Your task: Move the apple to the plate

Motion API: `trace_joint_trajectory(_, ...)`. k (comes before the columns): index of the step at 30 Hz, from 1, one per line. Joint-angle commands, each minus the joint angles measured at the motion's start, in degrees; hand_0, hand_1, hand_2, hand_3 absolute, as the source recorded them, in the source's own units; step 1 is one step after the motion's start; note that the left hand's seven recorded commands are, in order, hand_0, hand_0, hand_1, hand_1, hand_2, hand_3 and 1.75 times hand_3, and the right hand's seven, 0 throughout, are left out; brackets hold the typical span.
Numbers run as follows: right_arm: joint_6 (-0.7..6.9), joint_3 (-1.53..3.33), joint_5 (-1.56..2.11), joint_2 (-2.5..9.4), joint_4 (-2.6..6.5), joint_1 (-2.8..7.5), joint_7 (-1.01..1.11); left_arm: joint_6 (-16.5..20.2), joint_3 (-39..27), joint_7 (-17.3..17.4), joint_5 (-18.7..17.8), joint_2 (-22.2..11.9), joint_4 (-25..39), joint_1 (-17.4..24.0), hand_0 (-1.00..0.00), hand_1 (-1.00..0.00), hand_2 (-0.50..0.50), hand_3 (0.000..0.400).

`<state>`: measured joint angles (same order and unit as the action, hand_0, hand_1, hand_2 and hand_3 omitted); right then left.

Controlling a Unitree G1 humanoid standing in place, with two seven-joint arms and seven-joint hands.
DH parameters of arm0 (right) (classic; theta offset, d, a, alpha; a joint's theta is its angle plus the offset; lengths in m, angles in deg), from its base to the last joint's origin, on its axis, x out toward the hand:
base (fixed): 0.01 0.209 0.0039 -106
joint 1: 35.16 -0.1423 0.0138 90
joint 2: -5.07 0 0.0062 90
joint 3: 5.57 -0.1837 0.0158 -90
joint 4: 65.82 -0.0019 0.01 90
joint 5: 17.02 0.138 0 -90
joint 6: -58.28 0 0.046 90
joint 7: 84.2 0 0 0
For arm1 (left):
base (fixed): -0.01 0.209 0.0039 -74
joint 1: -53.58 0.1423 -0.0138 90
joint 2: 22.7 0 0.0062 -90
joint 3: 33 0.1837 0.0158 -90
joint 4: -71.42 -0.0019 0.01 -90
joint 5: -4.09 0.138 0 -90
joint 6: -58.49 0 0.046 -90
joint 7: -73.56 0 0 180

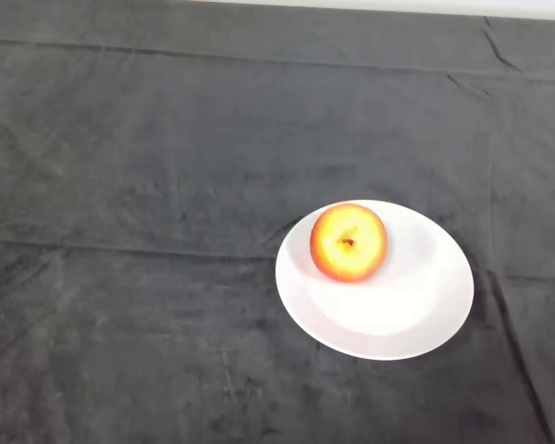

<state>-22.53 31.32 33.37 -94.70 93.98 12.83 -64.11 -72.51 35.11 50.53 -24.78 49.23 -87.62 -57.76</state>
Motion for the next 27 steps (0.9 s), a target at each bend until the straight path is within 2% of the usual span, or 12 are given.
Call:
trace_joint_trajectory(1,-0.33,-0.54,0.36,-1.42,0.11,-0.02,0.12,0.93,-1.73,0.79,-0.87,0.45,2.34,-1.33,0.0,0.0,0.0,0.0)
trace_joint_trajectory(12,-0.32,-0.53,0.36,-1.4,0.05,0.0,0.09,1.66,-4.29,4.3,-1.95,0.92,2.89,-1.47,0.0,0.0,0.0,0.0)
trace_joint_trajectory(27,-0.3,-0.52,0.37,-1.39,0.01,0.01,0.07,2.15,-6.28,7.23,-1.66,1.32,3.03,-1.64,0.0,0.0,0.0,0.0)
